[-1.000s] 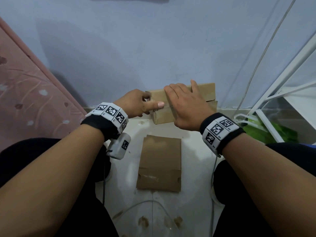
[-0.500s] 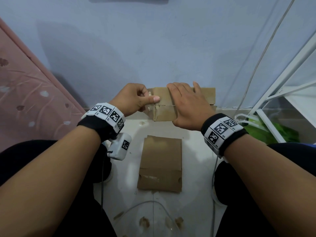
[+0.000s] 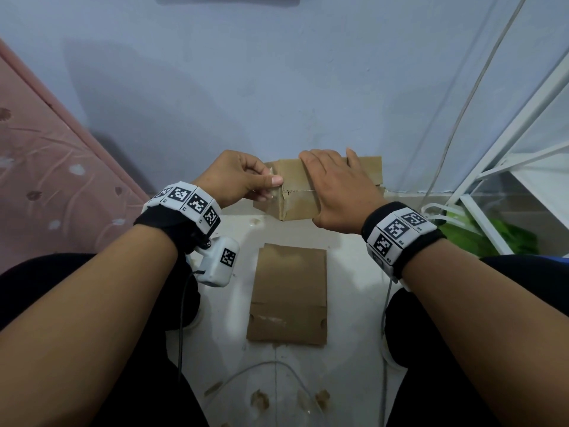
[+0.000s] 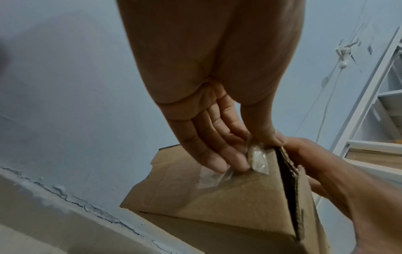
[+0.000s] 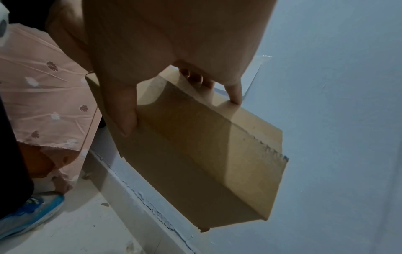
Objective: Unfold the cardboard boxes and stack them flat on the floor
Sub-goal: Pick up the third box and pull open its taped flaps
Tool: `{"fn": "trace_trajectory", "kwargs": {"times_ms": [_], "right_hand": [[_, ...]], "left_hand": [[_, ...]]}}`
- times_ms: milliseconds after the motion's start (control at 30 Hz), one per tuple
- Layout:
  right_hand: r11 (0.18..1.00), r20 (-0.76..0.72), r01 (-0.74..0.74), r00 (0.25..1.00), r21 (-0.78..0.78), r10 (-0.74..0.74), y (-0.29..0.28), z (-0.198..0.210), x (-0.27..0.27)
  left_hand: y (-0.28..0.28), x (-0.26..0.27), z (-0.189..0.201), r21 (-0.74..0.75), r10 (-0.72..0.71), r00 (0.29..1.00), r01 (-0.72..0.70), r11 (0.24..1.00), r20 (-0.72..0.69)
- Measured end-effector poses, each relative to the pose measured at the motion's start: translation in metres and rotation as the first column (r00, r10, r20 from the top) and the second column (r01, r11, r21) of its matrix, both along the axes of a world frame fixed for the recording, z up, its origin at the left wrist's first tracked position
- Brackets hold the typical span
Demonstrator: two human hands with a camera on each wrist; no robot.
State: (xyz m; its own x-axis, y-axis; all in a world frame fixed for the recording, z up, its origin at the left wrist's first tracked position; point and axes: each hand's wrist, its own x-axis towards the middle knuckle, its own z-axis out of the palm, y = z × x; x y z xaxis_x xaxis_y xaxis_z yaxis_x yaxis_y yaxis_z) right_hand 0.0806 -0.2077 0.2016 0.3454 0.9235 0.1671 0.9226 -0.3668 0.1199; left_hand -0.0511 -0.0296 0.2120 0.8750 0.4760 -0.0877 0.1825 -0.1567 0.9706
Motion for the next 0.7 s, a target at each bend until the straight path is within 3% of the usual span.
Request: {"fn": "trace_trajectory", "kwargs": {"times_ms": [300, 700], "right_hand": [[1.000, -0.037, 0.017, 0.999, -0.025, -0.018, -0.0016, 0.0026, 0.0023], [0.999, -0.061, 0.016, 0.998, -0.037, -0.019, 0.0002, 0.0002, 0.0014]], "left_hand": [[0.0023, -0.0008, -0.0001, -0.001, -0.031, 0.999, 0.031, 1.000, -0.017], [0.0044, 0.0024, -0.0072, 0.128, -0.021, 0.997, 0.030, 0.991, -0.078]]}}
